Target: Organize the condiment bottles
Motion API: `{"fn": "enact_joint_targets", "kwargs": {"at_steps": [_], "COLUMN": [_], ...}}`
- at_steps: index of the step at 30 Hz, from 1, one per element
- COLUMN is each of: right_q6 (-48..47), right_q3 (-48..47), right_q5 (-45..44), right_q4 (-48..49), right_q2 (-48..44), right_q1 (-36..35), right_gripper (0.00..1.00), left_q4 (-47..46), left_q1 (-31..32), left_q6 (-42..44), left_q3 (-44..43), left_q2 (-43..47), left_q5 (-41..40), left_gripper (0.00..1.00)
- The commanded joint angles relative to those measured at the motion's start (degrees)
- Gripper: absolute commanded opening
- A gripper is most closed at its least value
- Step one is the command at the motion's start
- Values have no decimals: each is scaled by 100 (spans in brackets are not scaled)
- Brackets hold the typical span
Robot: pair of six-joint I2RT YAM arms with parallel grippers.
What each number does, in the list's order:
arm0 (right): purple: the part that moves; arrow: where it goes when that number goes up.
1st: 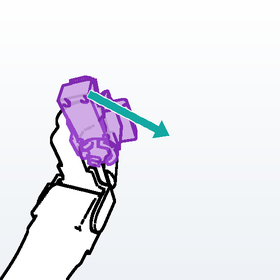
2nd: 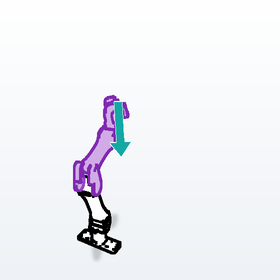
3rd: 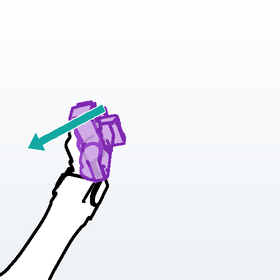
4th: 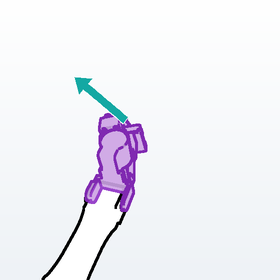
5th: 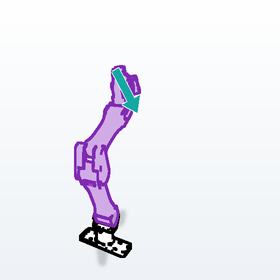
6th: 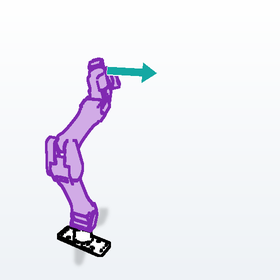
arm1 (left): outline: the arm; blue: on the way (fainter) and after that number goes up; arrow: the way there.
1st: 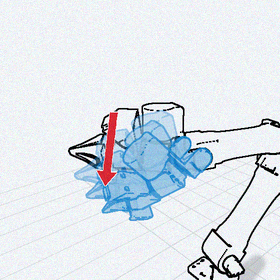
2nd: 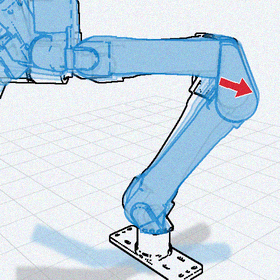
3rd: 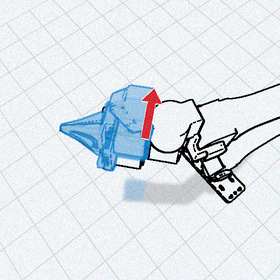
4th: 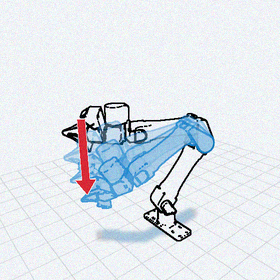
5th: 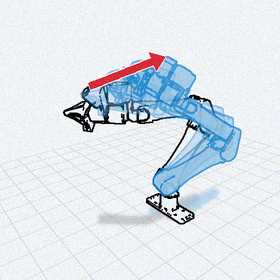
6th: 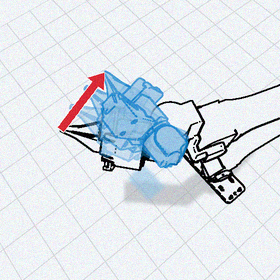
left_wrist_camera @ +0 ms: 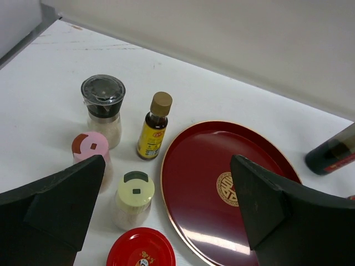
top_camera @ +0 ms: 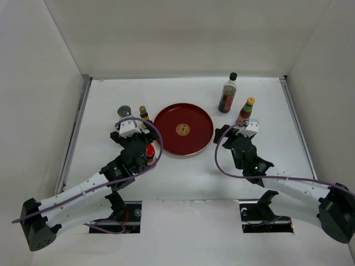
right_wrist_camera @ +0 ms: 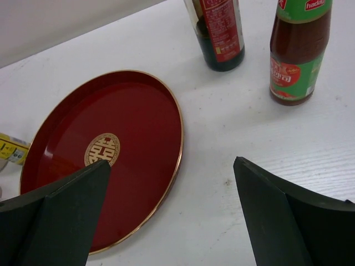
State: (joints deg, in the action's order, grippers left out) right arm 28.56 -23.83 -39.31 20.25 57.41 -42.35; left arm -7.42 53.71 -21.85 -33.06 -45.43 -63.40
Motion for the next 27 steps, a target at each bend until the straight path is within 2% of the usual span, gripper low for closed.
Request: {"fn": "enact_joint_targets", "kwargs": {"at_steps": [1, 4, 8, 12, 13, 14, 15, 16, 17, 18, 20, 22, 25, 27], "right_q6": [177, 177, 150, 63, 45, 19, -8, 9, 10, 1, 27, 45, 27, -8], "right_q3": [-24, -51, -25, 45, 80, 107, 133, 151, 151, 142, 160, 204, 195, 160], "right_q5": [169, 204, 204, 292, 327, 362, 397, 433, 459, 468, 468, 459, 477, 477], "right_q4": [330, 383, 488, 655, 690, 717, 735, 709, 665, 621, 577, 638, 691, 708], "right_q2": [121, 262, 262, 166, 113, 87, 34, -10, -45, -63, -98, -107, 7, 86], "right_q1": [-23, -172, -296, -524, -559, -568, -577, -577, -577, -577, -577, -577, -577, -577], "right_gripper": [100, 100, 100, 100, 90, 70, 46, 29, 18, 15, 19, 33, 60, 73], "left_q4": [83, 101, 162, 162, 127, 153, 171, 171, 258, 450, 994, 1347, 1673, 1718], "left_q1": [-102, -339, -962, -1823, -2069, -2358, -2631, -2851, -3045, -3203, -3546, -3793, -4013, -4066], "left_q6": [40, 49, 49, 67, 49, 23, -4, -73, -170, -275, -477, -540, -575, -602], "left_q3": [-315, -368, -535, -736, -833, -964, -1079, -1193, -1316, -1491, -1921, -2282, -2687, -2854], "left_q2": [69, 61, -159, -247, -325, -457, -589, -729, -878, -1080, -1589, -2117, -2811, -3181], "left_q5": [-112, -76, -24, 545, 870, 1177, 1502, 1723, 1873, 1953, 2094, 2418, 2797, 2798], "left_gripper": [100, 100, 100, 100, 100, 100, 80, 48, 37, 36, 37, 45, 61, 70]}}
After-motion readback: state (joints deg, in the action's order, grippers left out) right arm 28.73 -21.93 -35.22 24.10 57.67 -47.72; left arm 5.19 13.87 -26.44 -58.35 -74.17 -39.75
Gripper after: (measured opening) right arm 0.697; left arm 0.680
